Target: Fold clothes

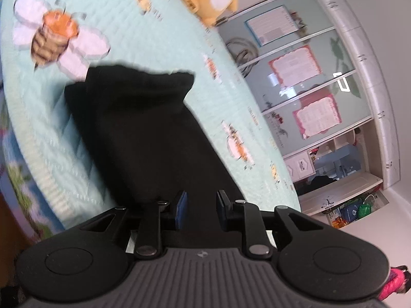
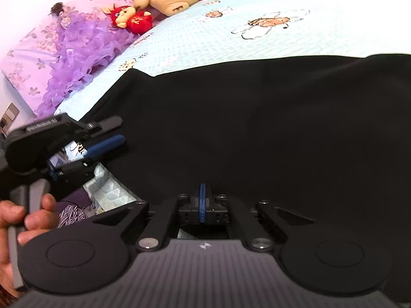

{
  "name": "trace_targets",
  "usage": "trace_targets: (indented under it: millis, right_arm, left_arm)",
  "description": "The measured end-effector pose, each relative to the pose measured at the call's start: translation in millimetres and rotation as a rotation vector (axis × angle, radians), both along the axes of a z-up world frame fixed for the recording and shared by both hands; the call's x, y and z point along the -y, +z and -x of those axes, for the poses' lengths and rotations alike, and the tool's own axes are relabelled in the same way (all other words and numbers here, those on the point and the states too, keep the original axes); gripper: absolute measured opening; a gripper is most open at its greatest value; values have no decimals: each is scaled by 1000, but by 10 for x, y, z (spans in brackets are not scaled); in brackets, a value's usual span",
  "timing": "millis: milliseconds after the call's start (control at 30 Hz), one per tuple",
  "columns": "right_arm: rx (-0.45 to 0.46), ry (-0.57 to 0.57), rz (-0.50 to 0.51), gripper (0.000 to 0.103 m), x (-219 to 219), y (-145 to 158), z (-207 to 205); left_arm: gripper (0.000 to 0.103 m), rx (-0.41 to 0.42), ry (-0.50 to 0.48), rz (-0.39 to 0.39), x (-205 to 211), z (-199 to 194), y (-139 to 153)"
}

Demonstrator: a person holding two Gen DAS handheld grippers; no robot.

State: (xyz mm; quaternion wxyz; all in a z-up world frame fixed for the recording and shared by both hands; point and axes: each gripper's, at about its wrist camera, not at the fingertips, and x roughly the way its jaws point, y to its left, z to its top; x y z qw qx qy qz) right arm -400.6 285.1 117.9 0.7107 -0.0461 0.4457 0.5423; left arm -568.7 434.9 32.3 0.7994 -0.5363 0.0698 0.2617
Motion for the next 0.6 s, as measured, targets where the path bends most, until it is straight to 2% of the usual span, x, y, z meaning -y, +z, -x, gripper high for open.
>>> trace_targets:
  millis: [100, 267, 367, 467, 533, 600]
  right_arm:
    - [1, 5, -10, 0, 5, -14, -23]
    - [-4, 14, -13, 0, 11, -12, -31]
    - [-27, 16, -17, 0, -6, -22, -52]
    - [-62, 4, -20, 0, -6, -36, -91]
    - [-74, -2, -21, 0, -8, -40, -90]
    - [-76, -4, -18, 0, -13, -36, -87]
  left_arm:
    - [28, 18, 53, -49, -33, 90, 93]
    - [33, 27, 224, -69, -201, 402, 152]
    - [36, 26, 310, -60, -276, 592, 127]
    - [46, 1, 368, -34, -247, 731, 55]
    - [56, -26, 401, -16, -185, 781, 0]
    - [59, -20, 441, 9, -142, 842, -84]
